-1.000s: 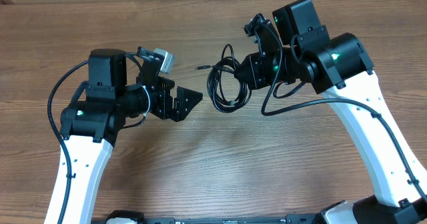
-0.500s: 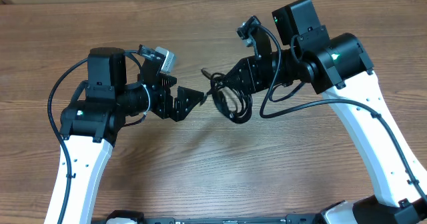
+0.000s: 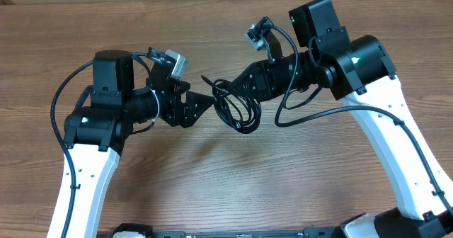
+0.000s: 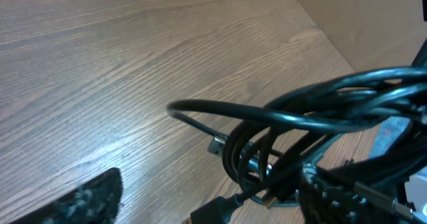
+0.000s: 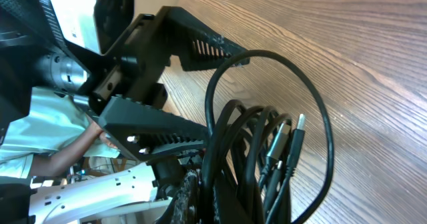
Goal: Untangle cables
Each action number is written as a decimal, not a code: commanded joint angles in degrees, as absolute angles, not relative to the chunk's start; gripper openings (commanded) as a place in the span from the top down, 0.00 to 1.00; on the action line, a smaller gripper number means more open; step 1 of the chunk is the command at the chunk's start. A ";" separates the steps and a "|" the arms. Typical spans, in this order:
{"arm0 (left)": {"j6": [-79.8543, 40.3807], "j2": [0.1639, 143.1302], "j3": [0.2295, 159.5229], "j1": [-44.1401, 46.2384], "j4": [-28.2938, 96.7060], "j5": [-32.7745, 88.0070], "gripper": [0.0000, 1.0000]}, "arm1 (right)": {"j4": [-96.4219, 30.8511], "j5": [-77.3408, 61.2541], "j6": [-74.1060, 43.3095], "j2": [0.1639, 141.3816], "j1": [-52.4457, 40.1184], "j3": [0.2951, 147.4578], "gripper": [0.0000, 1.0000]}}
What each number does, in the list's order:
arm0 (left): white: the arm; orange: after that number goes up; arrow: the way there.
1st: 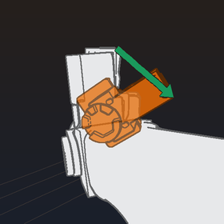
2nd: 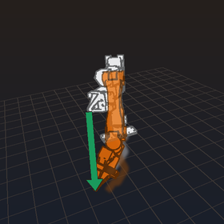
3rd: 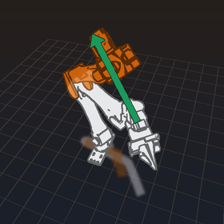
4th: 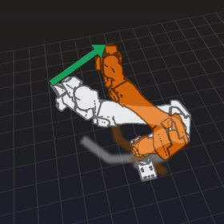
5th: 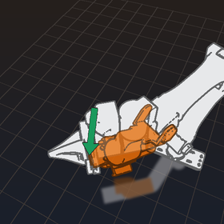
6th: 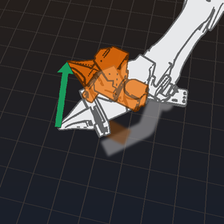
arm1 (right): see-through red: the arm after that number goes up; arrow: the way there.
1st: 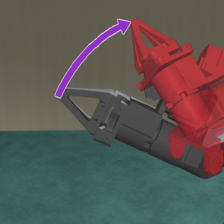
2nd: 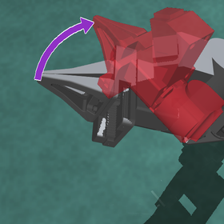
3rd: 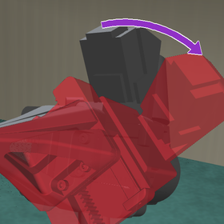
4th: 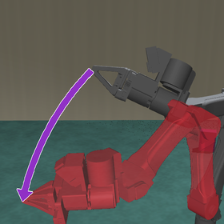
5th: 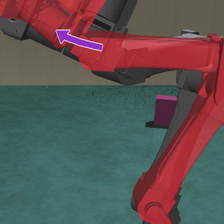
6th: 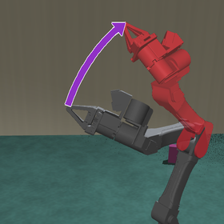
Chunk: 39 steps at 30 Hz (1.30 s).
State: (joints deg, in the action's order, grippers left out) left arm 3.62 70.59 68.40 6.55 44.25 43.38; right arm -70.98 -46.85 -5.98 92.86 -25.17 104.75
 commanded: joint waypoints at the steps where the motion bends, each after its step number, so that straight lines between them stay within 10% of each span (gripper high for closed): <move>1: 4.73 70.72 69.28 6.57 44.07 45.50 0.21 | -69.30 -49.84 -6.15 91.35 -25.17 106.59 0.96; 9: 4.75 70.72 69.28 8.01 44.07 47.03 0.23 | -63.64 -49.84 -10.33 91.35 -25.17 106.59 0.96; 16: 4.73 70.72 69.28 8.01 43.40 47.03 0.96 | -63.02 -56.01 -11.18 91.35 -25.17 106.59 0.96; 39: 4.75 70.72 69.28 7.92 46.44 44.36 0.96 | -65.69 -23.64 -9.74 91.35 -25.10 106.56 0.96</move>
